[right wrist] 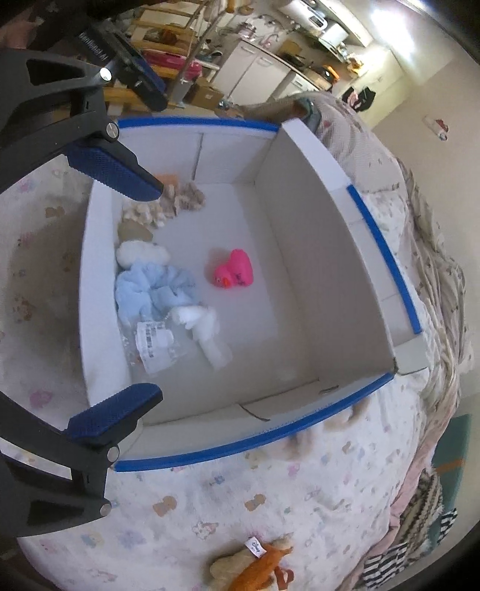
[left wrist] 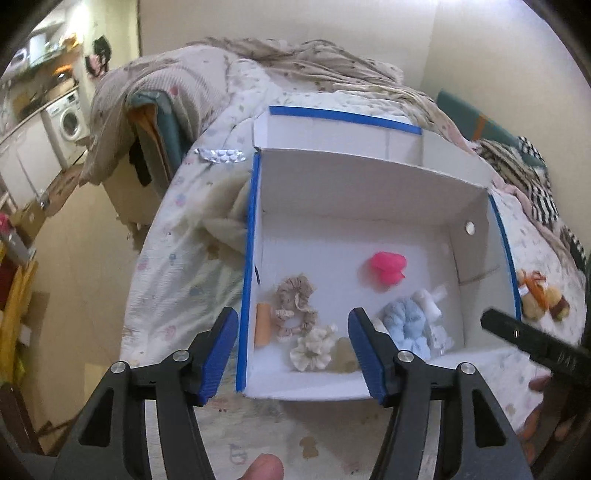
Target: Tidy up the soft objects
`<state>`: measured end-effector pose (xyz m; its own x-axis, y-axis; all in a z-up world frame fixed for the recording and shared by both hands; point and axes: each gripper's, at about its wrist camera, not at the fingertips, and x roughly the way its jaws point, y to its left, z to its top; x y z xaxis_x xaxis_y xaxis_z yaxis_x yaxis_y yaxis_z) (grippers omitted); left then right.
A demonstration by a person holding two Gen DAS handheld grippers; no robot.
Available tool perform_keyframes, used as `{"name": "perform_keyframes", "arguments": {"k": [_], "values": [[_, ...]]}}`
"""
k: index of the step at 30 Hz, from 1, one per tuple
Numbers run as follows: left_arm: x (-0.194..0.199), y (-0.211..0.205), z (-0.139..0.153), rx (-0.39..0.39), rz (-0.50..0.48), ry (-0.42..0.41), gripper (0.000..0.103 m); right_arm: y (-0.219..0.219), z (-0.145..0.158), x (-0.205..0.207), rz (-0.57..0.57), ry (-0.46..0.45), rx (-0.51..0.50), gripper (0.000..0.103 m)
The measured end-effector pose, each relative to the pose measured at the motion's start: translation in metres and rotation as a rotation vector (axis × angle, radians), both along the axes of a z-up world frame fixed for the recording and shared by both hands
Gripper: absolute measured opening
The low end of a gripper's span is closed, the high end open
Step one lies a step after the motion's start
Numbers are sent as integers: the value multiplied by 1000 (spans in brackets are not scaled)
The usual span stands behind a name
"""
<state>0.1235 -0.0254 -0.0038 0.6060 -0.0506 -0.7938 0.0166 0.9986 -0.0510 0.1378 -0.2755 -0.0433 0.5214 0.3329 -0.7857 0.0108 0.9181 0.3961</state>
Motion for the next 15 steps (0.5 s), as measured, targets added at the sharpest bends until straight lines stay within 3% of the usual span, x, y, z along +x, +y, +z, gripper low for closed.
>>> {"name": "perform_keyframes", "arguments": {"k": [7, 15], "values": [[-35, -1, 3, 68, -60, -21, 91, 0, 9, -37, 12, -51, 5, 103], [-75, 16, 10, 64, 9, -61, 96, 14, 18, -81, 45, -137, -39, 103]]}}
